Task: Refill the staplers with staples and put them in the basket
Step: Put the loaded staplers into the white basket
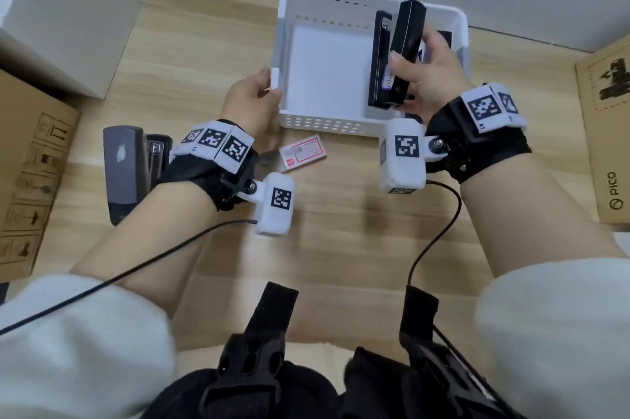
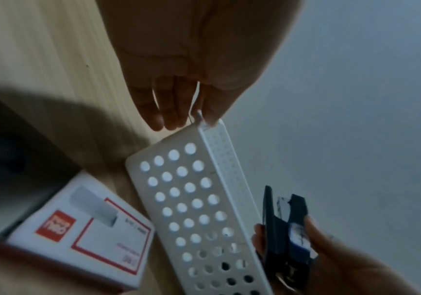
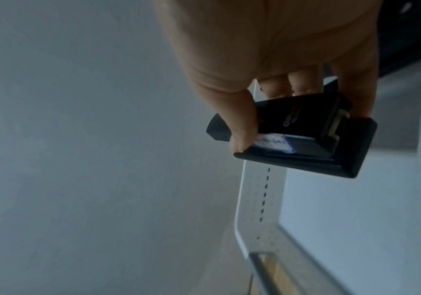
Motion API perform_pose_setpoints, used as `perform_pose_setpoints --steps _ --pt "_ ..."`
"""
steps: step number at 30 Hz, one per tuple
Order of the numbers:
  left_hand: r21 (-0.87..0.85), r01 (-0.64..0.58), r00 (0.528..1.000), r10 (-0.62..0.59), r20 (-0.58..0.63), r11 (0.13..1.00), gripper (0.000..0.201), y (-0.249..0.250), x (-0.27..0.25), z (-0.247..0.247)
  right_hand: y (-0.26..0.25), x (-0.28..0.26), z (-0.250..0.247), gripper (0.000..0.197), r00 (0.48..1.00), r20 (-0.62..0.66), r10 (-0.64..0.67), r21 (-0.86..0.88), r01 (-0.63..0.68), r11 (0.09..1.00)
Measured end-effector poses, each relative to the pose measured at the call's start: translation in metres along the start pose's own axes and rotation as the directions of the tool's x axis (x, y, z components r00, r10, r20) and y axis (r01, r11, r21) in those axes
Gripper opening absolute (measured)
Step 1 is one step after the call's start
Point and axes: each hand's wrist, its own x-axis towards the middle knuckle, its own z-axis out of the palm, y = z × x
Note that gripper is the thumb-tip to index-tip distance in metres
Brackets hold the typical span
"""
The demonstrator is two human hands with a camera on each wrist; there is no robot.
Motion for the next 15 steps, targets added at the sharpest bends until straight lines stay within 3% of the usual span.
perform_pose_setpoints --steps 3,7,15 --pt "-0.017 -0.026 0.999 0.026 -0.019 1.0 0.03 -0.004 0.004 0.002 0.009 0.023 -0.004 0.05 0.997 -0.063 0.033 -0.189 -0.045 0.981" --pt "-0.135 0.02 0.999 -0.023 -0.022 0.991 0.03 -0.006 0.003 0.002 0.022 0.04 0.007 0.051 0.994 -0.099 0.039 -0.483 -0.082 0.872" --pt "-0.181 0.022 1.0 -0.019 0.019 0.983 0.038 -0.011 0.004 0.001 0.029 0.06 0.019 0.059 0.975 -0.215 0.051 -0.725 -0.194 0.661"
